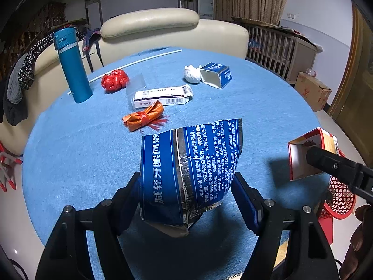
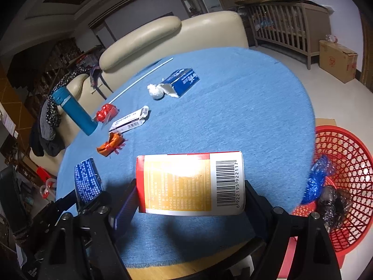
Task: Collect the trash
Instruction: 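Carry the white box with the right tool while the left carries the blue box to the basket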
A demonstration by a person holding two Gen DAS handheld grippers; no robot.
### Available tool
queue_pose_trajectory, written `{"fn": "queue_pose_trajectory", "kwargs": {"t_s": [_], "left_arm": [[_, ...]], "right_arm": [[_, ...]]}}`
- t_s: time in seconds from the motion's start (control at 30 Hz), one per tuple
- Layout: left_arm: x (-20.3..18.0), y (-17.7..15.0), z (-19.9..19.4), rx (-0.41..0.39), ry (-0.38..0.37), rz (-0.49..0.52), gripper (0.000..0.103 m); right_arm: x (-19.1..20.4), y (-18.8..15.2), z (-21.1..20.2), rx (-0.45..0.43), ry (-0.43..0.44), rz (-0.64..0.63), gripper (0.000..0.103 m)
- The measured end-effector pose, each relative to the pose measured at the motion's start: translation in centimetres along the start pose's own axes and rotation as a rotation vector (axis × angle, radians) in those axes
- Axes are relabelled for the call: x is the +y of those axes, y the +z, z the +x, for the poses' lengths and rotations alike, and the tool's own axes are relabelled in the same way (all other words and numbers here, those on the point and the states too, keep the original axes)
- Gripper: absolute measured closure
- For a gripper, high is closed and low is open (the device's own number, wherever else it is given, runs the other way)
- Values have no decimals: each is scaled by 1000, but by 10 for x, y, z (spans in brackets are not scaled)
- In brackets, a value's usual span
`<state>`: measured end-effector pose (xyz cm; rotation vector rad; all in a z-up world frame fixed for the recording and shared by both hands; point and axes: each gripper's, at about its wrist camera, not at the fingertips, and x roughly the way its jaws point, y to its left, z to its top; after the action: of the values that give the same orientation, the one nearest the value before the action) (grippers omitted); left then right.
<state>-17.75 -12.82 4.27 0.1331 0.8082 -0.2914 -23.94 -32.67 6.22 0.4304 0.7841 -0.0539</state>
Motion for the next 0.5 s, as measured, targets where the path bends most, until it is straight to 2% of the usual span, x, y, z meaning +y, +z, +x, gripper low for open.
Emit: {"fn": "queue_pose_trajectory", "kwargs": {"t_s": [0.5], "left_arm": [[-19, -7, -3, -13, -48, 38, 26]], "right_arm": [[-34, -5, -15, -34, -45, 57, 18]]}}
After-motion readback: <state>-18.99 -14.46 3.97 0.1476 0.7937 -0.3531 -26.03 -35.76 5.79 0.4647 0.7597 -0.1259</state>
